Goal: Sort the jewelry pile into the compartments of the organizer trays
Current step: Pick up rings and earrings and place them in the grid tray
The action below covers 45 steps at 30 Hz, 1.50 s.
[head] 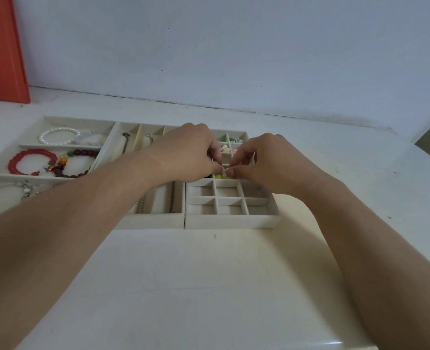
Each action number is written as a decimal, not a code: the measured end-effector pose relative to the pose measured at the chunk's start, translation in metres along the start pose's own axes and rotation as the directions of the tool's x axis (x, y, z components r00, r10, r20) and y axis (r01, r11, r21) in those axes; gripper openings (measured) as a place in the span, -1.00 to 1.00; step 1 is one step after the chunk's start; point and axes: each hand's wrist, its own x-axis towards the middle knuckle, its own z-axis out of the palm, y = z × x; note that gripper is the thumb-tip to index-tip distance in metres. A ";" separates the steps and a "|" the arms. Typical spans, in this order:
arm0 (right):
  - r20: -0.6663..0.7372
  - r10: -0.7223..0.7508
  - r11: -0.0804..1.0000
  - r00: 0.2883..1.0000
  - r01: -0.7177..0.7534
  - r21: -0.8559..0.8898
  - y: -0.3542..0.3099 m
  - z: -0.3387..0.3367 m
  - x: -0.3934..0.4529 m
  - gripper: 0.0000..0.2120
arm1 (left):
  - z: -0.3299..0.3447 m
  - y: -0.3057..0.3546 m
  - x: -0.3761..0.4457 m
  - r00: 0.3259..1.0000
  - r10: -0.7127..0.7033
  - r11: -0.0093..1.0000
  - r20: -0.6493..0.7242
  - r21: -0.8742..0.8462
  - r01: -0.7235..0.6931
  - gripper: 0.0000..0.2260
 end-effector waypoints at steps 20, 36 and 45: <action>-0.097 0.042 0.999 0.994 -0.042 0.003 0.015 -0.020 -0.003 -0.97 | -0.008 -0.003 -0.001 0.999 -0.002 0.996 -0.039 -0.094 -0.001 -0.94; 0.013 0.190 0.981 0.982 -0.189 -0.032 0.079 -0.054 -0.009 -0.90 | -0.001 0.022 0.003 0.994 0.045 0.983 -0.095 -0.174 -0.061 -0.93; 0.101 0.174 0.985 0.980 -0.172 -0.028 0.080 -0.034 -0.002 -0.84 | -0.001 0.051 0.034 0.999 -0.001 0.966 -0.053 -0.260 -0.012 -0.94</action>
